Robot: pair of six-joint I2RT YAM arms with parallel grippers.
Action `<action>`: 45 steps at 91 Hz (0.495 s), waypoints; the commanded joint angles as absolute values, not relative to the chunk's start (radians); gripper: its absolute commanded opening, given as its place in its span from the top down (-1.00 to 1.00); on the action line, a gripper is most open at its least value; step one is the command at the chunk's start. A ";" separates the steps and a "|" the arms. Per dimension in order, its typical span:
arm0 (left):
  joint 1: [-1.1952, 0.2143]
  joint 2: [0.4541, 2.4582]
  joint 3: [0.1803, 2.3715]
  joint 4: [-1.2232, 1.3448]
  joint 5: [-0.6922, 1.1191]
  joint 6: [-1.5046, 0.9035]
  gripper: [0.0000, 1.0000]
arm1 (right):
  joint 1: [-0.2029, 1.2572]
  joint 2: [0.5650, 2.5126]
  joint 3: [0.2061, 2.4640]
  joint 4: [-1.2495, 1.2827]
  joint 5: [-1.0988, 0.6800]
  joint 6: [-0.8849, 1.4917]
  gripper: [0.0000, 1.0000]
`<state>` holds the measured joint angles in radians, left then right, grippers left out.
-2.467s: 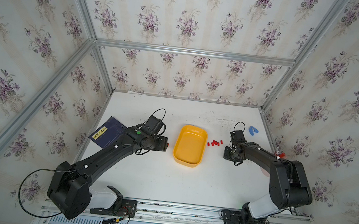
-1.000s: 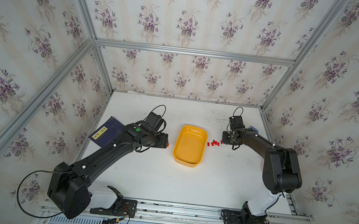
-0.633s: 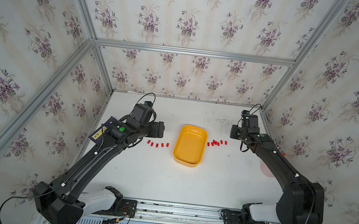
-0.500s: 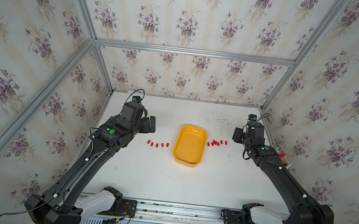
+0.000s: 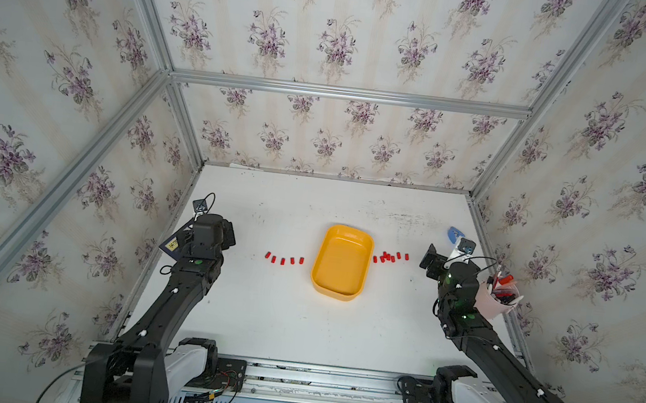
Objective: Take the screw protection sleeves out of the storage box
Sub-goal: Reset both arms
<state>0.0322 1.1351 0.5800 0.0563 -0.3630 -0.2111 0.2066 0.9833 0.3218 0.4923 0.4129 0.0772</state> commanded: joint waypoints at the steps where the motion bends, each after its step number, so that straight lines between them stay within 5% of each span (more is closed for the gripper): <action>1: 0.031 1.202 0.526 0.288 -0.297 -0.180 -0.99 | 0.207 1.041 0.306 0.704 0.447 0.014 -1.00; 9: 0.020 1.217 0.443 0.445 -0.259 -0.136 -0.99 | 0.207 1.036 0.248 0.726 0.426 0.019 -1.00; 21: -0.014 1.298 0.376 0.654 -0.245 -0.071 -0.99 | 0.207 1.062 0.053 1.110 0.433 0.004 -1.00; 45: -0.097 1.487 0.415 0.753 -0.282 0.021 -1.00 | 0.171 1.560 0.092 1.583 0.328 -0.062 -1.00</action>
<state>-0.0948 1.4677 0.3977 0.6838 -0.2630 -0.0227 0.1871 1.3613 0.0338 1.2716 0.4068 -0.0269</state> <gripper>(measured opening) 0.997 0.999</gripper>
